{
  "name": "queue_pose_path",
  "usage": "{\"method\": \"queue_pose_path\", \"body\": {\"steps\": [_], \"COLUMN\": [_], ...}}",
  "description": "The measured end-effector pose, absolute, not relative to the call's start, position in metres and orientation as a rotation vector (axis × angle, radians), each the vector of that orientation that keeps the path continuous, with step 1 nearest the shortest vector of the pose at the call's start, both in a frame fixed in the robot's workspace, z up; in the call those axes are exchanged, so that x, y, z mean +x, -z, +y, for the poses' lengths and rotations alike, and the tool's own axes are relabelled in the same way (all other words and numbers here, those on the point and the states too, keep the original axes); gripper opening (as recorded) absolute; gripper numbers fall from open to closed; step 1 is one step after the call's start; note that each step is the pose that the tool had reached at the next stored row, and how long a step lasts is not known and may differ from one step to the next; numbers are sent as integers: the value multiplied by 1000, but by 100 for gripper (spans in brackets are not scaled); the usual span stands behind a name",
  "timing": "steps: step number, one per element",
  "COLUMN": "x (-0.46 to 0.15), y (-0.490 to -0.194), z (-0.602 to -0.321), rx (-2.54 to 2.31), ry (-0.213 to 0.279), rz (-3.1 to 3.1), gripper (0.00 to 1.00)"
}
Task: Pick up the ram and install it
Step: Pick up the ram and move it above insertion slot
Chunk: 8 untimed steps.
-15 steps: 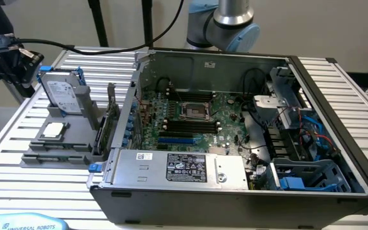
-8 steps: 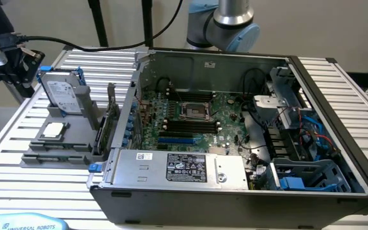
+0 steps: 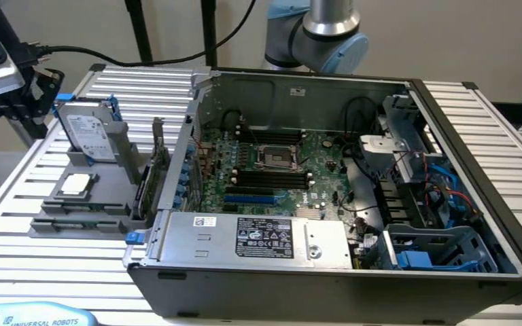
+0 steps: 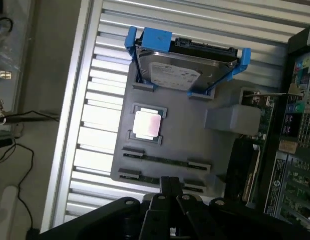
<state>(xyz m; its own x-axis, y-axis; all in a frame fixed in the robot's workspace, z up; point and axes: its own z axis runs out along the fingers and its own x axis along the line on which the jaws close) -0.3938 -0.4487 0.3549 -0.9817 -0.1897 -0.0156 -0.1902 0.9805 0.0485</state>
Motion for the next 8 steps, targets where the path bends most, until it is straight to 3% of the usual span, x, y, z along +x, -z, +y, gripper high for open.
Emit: {"method": "queue_pose_path", "body": {"steps": [8], "x": [-394], "y": [-353], "z": [-449], "rx": [-525], "ry": [-79], "rz": [3089], "gripper": [11]}}
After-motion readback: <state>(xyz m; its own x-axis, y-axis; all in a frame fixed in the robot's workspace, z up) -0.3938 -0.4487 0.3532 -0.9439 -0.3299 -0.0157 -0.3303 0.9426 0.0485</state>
